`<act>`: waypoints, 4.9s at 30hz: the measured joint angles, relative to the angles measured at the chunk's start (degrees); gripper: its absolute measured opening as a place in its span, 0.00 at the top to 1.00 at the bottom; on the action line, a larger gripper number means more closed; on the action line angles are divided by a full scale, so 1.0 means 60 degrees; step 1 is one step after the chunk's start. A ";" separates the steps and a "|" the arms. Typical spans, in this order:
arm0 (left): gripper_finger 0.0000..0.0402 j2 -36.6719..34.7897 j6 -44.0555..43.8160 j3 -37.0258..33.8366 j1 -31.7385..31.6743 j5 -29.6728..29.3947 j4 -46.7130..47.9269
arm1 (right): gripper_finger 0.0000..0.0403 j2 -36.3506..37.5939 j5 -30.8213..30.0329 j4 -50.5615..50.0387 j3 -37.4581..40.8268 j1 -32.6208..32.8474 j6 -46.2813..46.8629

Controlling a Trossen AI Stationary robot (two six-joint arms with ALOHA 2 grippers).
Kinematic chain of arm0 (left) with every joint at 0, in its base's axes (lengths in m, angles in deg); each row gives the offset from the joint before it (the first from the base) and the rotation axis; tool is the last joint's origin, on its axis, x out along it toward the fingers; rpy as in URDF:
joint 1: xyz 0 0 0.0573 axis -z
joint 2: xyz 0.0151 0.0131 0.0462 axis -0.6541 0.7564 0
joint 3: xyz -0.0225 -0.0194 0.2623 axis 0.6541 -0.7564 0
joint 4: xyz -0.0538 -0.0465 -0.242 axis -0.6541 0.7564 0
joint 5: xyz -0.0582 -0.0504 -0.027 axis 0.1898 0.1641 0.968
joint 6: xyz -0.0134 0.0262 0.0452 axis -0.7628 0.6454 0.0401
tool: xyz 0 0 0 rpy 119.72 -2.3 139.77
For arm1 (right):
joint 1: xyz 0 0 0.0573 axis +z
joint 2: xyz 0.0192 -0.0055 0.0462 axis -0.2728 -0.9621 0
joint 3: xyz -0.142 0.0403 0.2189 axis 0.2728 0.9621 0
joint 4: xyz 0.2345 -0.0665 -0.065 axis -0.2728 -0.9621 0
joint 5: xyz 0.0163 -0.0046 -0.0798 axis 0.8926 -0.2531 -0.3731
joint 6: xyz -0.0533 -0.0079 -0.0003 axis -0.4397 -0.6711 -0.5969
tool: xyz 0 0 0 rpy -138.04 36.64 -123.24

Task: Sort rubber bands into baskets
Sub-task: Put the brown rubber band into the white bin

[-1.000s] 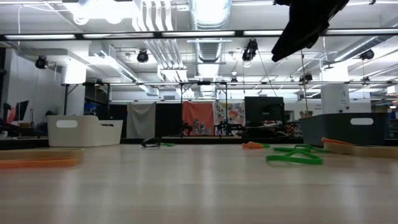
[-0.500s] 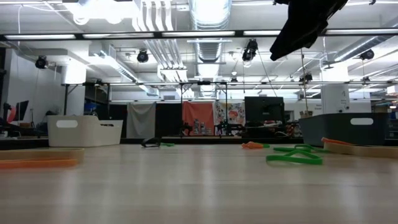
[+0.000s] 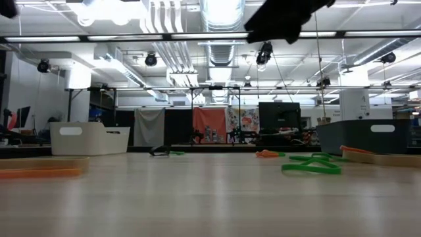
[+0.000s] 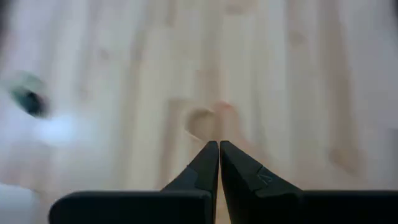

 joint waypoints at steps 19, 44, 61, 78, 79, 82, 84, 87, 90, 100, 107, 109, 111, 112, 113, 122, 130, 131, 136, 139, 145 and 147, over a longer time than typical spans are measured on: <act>1.00 -0.0004 0.0581 -0.0714 0.0000 -0.3792 0.1806 | 0.51 -0.4345 0.0121 0.0827 -0.3354 -0.0007 -0.0866; 1.00 -0.3144 0.0136 -0.2624 0.0012 -0.4223 0.1817 | 0.44 -0.8726 0.2270 0.0748 -0.7733 -0.0551 -0.0344; 1.00 -0.3621 0.0121 -0.2813 0.0011 -0.5006 0.1756 | 0.25 -1.1237 0.3534 -0.0014 -1.0602 -0.0656 -0.1356; 1.00 -0.3629 0.0117 -0.2813 0.0011 -0.5010 0.1601 | 0.31 -1.1795 0.4270 -0.1206 -1.1001 -0.1028 -0.1676; 1.00 -0.3628 0.0117 -0.2813 0.0011 -0.5010 0.1581 | 0.32 -1.1795 0.4266 -0.1242 -1.0951 -0.1035 -0.1720; 1.00 -0.3628 0.0117 -0.2813 0.0011 -0.5010 0.1575 | 0.36 -1.1800 0.4266 -0.1282 -1.0830 -0.1078 -0.1864; 1.00 -0.3628 0.0117 -0.2813 0.0011 -0.5009 0.1560 | 0.38 -1.1802 0.4266 -0.1277 -1.0802 -0.1082 -0.1940; 1.00 -0.3628 0.0117 -0.2813 0.0011 -0.5010 0.1542 | 0.44 -1.1802 0.4259 -0.1274 -1.0789 -0.1075 -0.2157; 1.00 -0.3628 0.0117 -0.2813 0.0011 -0.5009 0.1497 | 0.51 -1.1802 0.4266 -0.1274 -1.0782 -0.1078 -0.2370; 1.00 -0.3628 0.0154 -0.2816 0.0011 -0.4997 0.1161 | 0.91 -1.1802 0.4266 -0.1295 -1.0778 -0.1067 -0.2990; 1.00 -0.3628 0.0299 -0.2820 0.0011 -0.4837 0.0572 | 0.98 -1.1504 0.3698 -0.2346 -1.0770 -0.1067 -0.3705; 1.00 -0.3628 0.0636 -0.2820 0.0011 -0.4595 0.0170 | 0.98 -1.1289 0.3258 -0.3040 -1.0759 -0.1067 -0.3979; 1.00 -0.3628 0.1156 -0.2820 0.0011 -0.4350 -0.0355 | 0.98 -1.1066 0.2918 -0.3726 -1.0756 -0.1067 -0.4152; 1.00 -0.3625 0.1432 -0.2820 0.0011 -0.4241 -0.0614 | 0.98 -1.0921 0.2857 -0.4057 -1.0751 -0.1070 -0.4186; 1.00 -0.3625 0.1732 -0.2820 0.0007 -0.4100 -0.0878 | 0.98 -1.0797 0.2836 -0.4383 -1.0711 -0.1086 -0.4225; 1.00 -0.3612 0.4247 -0.2820 -0.0025 -0.3393 -0.3039 | 0.98 -0.9042 0.2697 -0.4484 -0.8400 -0.1153 -0.4365; 1.00 -0.3595 0.5605 -0.2820 -0.0312 -0.3147 -0.3853 | 0.98 -0.6505 0.2267 -0.1115 -0.4440 -0.1119 -0.3459; 1.00 -0.3595 0.5657 -0.2820 -0.0424 -0.3132 -0.3873 | 0.98 -0.6205 0.2081 -0.0733 -0.4078 -0.1092 -0.3397; 1.00 -0.3573 0.6065 -0.2878 -0.1263 -0.2370 -0.4111 | 0.98 -0.5172 0.1278 0.0592 -0.2814 -0.0848 -0.3475; 1.00 -0.3555 0.6803 -0.3086 -0.1921 -0.1742 -0.4798 | 0.98 -0.4824 0.1136 0.1067 -0.2512 -0.0716 -0.3677; 1.00 -0.3543 0.8319 -0.4070 -0.3228 -0.0882 -0.7554 | 0.98 -0.4608 0.0671 0.1352 -0.2412 -0.0504 -0.3997; 1.00 -0.3537 0.8505 -0.4421 -0.3598 -0.0857 -0.8492 | 0.98 -0.4608 0.0665 0.1375 -0.2433 -0.0479 -0.4092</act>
